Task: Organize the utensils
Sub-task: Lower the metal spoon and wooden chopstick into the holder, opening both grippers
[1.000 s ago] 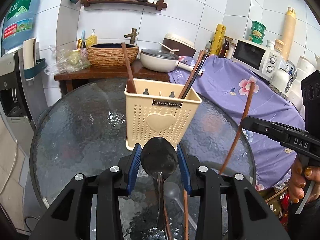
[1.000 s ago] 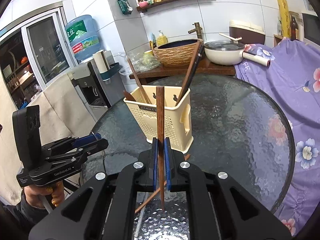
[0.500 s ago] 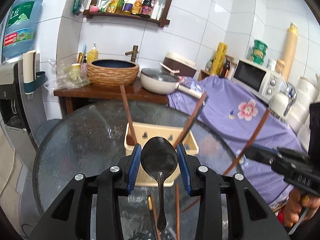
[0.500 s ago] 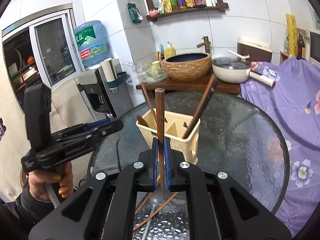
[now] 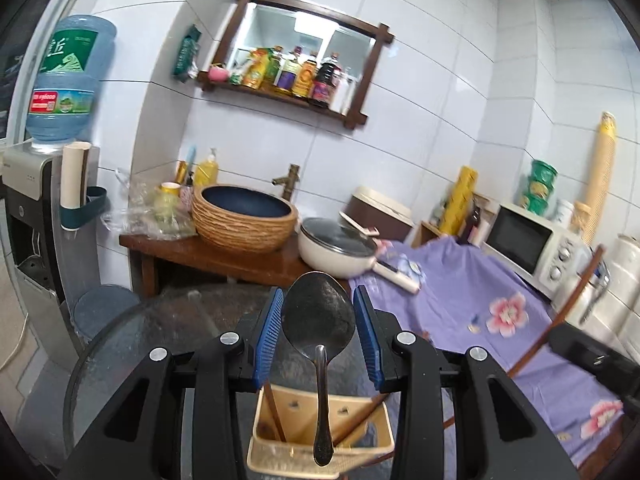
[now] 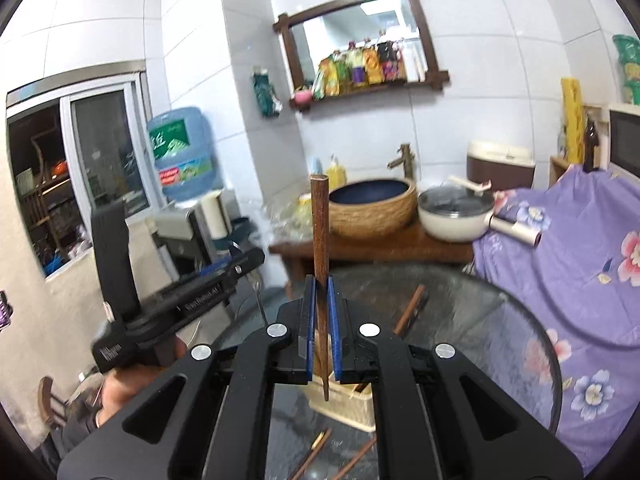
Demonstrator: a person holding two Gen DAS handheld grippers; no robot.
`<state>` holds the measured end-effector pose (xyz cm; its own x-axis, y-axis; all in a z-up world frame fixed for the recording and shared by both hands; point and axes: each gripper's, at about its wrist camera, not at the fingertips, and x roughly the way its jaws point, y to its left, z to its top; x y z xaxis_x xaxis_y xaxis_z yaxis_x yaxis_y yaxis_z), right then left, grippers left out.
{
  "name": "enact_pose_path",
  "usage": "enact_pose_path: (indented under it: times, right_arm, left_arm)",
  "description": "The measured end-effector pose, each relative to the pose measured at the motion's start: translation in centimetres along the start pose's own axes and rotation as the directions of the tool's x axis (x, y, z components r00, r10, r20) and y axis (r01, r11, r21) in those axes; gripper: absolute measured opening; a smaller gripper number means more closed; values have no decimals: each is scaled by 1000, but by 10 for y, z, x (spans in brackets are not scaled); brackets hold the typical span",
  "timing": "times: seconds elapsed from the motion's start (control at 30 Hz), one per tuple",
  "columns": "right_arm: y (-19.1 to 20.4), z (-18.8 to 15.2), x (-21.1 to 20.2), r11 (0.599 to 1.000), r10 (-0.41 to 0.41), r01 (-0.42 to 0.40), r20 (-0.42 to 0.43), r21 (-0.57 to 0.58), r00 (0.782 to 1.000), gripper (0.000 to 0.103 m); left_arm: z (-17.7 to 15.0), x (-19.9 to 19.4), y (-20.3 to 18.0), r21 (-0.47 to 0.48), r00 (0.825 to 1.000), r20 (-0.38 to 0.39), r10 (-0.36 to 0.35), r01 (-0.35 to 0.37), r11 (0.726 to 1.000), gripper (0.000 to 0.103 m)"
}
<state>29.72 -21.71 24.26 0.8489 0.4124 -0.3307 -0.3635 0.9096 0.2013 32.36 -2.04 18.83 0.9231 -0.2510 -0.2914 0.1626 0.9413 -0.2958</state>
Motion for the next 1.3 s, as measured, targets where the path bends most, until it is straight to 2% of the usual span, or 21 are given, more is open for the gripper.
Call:
enact_pose_path:
  times: [0.13, 0.3, 0.63, 1.0, 1.3]
  right_arm:
    - [-1, 5, 10, 999, -48, 48, 44, -9, 998, 7]
    - [-3, -7, 31, 993, -112, 114, 59, -29, 992, 7]
    - [-17, -57, 70, 990, -142, 142, -9, 7, 990, 7]
    - [-28, -98, 91, 989, -135, 139, -90, 42, 987, 5]
    - [-38, -117, 98, 988, -137, 145, -128, 52, 982, 4]
  left_arm:
    - [-4, 17, 1, -2, 997, 45, 55, -55, 998, 36]
    - [-21, 32, 0, 4, 996, 58, 64, -64, 998, 36]
    - [-58, 44, -2, 57, 993, 74, 95, -100, 993, 36]
    - [-93, 60, 6, 85, 996, -46, 76, -72, 994, 36]
    - [-107, 61, 12, 109, 994, -85, 64, -55, 993, 36]
